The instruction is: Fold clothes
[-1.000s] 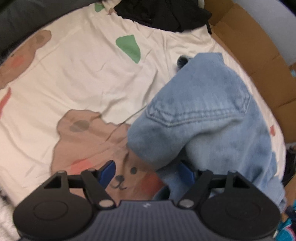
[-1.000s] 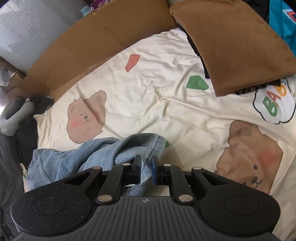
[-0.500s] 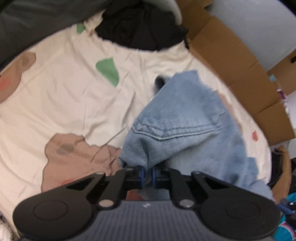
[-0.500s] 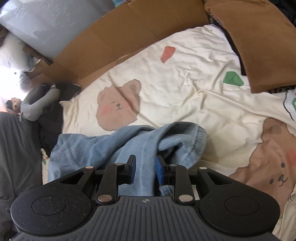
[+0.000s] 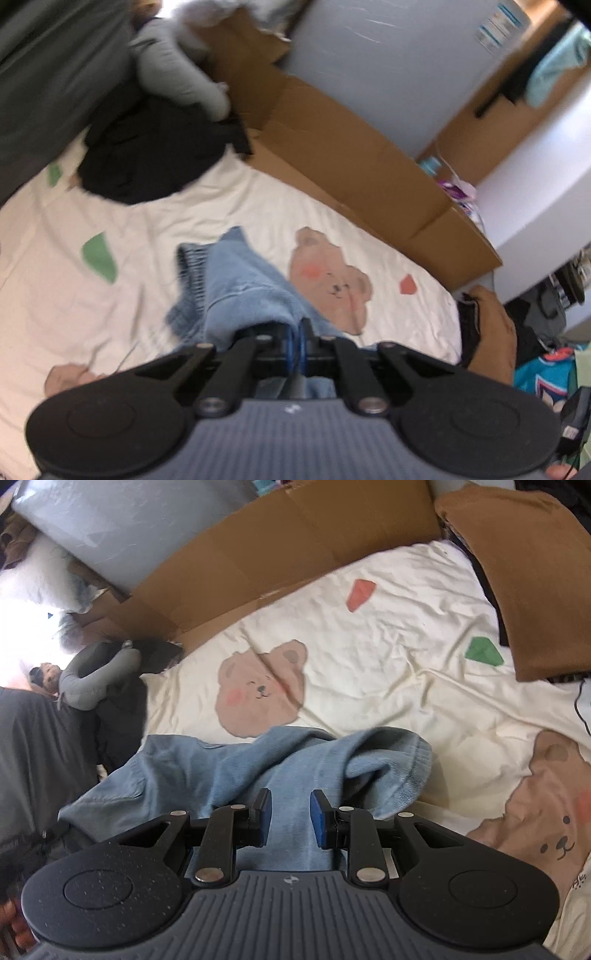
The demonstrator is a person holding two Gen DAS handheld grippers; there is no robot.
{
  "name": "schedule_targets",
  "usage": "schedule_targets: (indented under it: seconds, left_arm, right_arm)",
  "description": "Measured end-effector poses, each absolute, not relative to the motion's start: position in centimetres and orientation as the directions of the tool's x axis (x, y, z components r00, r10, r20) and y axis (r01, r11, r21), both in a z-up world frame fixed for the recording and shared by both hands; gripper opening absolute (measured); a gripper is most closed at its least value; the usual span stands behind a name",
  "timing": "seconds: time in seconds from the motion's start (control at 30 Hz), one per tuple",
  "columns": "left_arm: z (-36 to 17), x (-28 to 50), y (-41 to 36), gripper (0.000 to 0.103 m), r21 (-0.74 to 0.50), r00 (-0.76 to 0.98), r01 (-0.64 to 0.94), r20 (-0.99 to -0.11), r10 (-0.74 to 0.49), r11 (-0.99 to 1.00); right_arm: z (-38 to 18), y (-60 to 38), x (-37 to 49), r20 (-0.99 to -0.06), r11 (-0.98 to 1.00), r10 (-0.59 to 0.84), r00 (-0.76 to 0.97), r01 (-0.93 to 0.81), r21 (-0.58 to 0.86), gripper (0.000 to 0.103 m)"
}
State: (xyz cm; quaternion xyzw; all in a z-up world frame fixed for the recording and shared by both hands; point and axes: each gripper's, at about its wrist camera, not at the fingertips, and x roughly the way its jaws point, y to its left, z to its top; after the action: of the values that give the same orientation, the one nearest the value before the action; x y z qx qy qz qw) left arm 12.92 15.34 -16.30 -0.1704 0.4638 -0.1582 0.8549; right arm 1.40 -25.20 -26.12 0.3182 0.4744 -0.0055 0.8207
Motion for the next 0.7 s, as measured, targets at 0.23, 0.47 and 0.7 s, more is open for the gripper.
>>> schedule_targets:
  seconds: [0.23,0.47,0.7]
  left_arm:
    - [-16.2,13.6,10.6,0.003,-0.414,0.476,0.22,-0.745,-0.467,0.884]
    - [-17.1,14.0,5.9,0.003,-0.415,0.415,0.307,-0.752,-0.513,0.856]
    - [-18.9,13.6,2.1,0.003,-0.427,0.36,0.349,-0.761,-0.54,0.834]
  right_arm:
    - [-25.4,-25.8,1.2,-0.761,0.78,0.305,0.572,0.309,0.544,0.025]
    - [-25.6,-25.4,1.5,-0.754,0.777,0.318,0.575,0.298,0.555,0.025]
    - [-26.1,-25.5,1.5,-0.76,0.777,0.317,0.568,0.303,0.551,0.025]
